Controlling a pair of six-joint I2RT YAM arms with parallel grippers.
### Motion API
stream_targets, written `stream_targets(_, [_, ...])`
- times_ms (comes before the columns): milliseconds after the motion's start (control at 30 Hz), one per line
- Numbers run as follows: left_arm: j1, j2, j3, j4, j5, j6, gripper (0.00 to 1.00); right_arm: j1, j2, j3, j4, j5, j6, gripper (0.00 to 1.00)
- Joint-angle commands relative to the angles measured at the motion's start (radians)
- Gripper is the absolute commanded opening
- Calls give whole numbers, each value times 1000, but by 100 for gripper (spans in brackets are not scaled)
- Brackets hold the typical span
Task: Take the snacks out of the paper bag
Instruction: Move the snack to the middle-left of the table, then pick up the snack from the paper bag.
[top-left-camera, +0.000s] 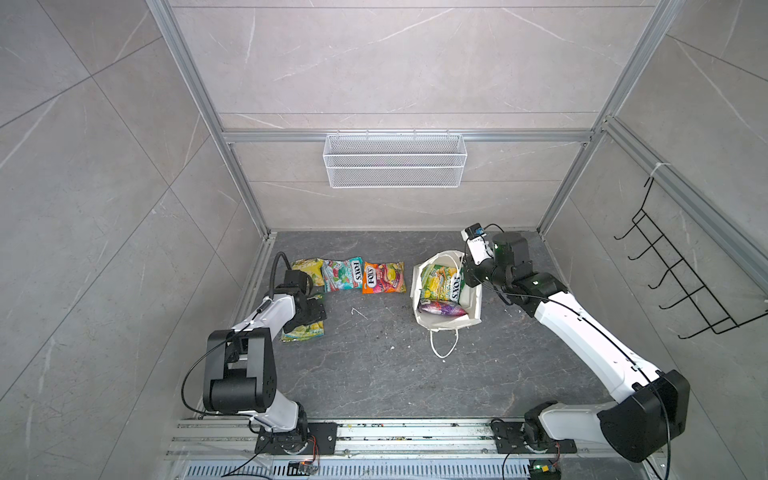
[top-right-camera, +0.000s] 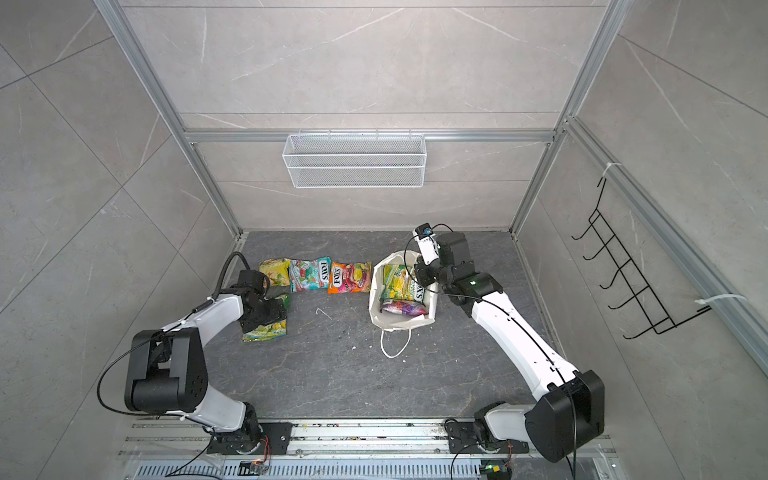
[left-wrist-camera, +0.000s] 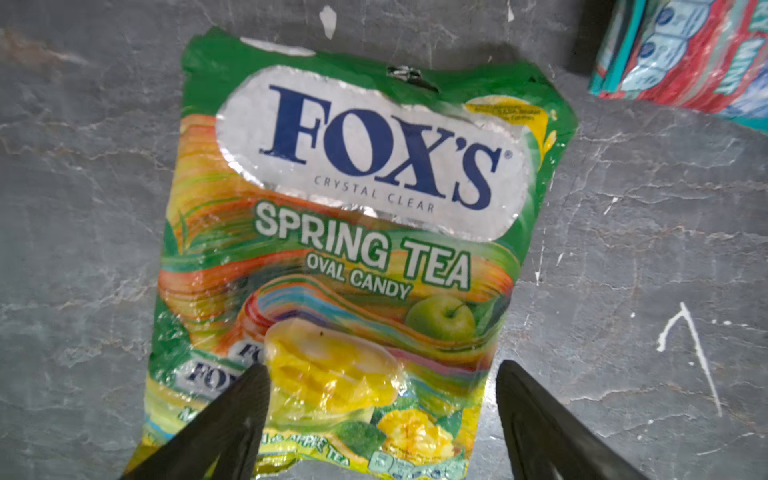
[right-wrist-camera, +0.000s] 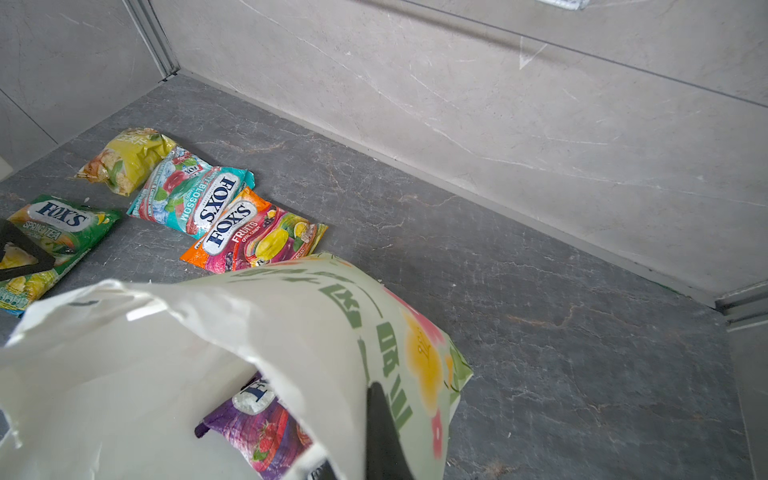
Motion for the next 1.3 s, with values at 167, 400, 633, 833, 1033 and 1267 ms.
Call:
stream_targets(167, [2, 66, 16, 65, -78, 104, 81, -1, -17, 9, 71, -13, 22, 0])
stream_targets(400, [1, 118, 21, 127, -137, 181, 80, -1, -31, 5, 63, -9, 21, 0])
stream_targets(633, [-14, 87, -2, 193, -165, 244, 79, -1, -31, 2, 68, -7, 24, 0])
stream_targets(833, [-129, -68, -2, 187, -282, 259, 81, 0, -26, 8, 65, -14, 27, 0])
stream_targets(1033, [-232, -336, 75, 215, -127, 295, 79, 7, -38, 10, 34, -43, 18, 0])
stream_targets(1267, [-487, -402, 193, 195, 169, 558, 78, 47, -64, -58, 19, -76, -26, 0])
